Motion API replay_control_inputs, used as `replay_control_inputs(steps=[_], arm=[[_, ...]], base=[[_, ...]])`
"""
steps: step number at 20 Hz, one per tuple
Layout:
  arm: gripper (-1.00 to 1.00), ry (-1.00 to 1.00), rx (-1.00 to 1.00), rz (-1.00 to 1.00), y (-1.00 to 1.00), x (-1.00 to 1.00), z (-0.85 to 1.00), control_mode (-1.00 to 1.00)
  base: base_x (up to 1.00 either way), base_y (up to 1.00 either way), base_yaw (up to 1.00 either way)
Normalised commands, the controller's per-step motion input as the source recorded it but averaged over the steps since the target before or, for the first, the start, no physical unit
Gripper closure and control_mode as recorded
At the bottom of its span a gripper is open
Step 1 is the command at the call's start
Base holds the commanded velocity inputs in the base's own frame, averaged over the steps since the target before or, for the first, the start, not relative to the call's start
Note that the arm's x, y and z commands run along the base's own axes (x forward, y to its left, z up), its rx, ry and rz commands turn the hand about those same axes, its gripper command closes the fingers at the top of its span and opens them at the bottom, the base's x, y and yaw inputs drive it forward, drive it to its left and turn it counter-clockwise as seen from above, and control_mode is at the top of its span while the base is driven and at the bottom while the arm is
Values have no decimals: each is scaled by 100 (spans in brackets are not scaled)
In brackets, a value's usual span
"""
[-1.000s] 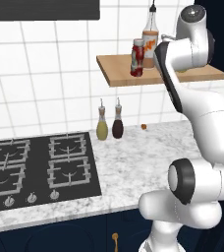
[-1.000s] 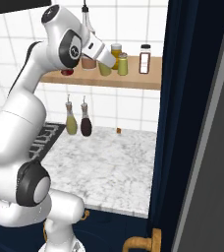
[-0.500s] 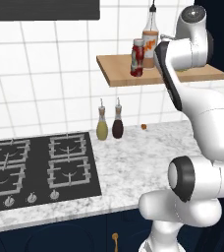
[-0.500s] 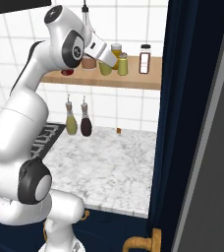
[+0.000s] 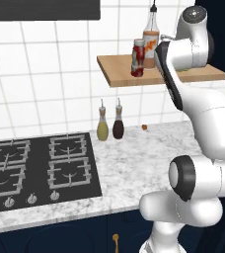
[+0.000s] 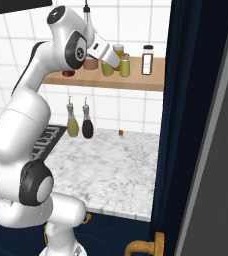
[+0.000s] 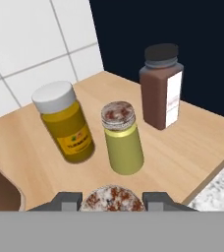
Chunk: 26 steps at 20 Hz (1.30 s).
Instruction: Put the shaker and condiment bottle from the counter next to their counterparts in the cabinet.
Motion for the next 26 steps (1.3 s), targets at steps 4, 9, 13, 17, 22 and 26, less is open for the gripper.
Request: replay_control_inputs(steps=[4, 9, 13, 17, 22, 26], arm=[[100, 0, 0, 1, 0, 15, 0, -100], [100, 0, 0, 2, 0, 24, 0, -100], [100, 0, 0, 2, 0, 20, -2, -100], [-100, 0, 0, 2, 0, 4, -3, -100], [-100, 0, 0, 2, 0, 0, -1, -100], [-100, 0, 0, 0, 0, 0, 0, -100]], base=[[0, 0, 0], [0, 0, 0], [0, 0, 0], [0, 0, 0], [0, 0, 0], [0, 0, 0]])
